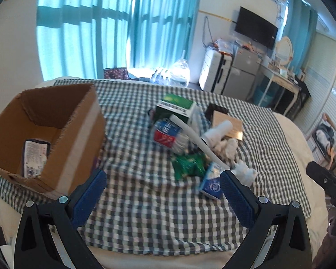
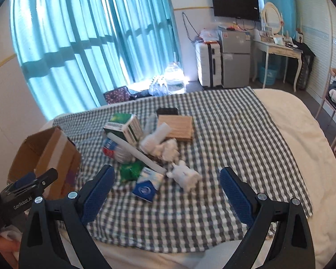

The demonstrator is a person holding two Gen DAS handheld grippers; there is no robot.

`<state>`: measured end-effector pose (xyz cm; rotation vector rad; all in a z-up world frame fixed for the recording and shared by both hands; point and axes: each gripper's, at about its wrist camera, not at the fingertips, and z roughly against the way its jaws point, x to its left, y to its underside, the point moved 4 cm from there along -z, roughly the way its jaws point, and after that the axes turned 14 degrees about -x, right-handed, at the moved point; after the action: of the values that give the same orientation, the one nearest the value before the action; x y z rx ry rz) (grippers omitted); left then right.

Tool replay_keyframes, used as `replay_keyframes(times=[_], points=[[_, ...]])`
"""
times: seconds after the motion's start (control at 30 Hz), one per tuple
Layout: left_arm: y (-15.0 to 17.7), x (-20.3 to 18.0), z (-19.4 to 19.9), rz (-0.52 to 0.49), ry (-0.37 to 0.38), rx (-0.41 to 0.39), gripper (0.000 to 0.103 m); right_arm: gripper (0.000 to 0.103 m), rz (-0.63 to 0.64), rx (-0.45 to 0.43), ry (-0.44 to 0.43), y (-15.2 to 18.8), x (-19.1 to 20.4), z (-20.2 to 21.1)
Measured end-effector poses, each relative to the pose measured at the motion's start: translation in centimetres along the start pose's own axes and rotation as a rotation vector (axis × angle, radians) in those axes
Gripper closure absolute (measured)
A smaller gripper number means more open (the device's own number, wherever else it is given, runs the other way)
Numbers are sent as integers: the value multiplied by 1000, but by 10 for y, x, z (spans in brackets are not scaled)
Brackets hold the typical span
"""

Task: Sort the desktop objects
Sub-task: 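Move the left gripper back toward the items on the bed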

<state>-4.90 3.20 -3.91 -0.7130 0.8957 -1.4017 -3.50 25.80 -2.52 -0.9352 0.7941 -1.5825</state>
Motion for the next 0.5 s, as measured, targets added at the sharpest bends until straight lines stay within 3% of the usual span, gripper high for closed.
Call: replay_keyframes(times=[0.2, 0.5], points=[[25, -30, -13, -75, 26, 25, 0, 8, -38, 44, -3, 19, -14, -25], [60, -55, -54, -92, 69, 111, 0, 8, 9, 134, 21, 51, -16, -71]])
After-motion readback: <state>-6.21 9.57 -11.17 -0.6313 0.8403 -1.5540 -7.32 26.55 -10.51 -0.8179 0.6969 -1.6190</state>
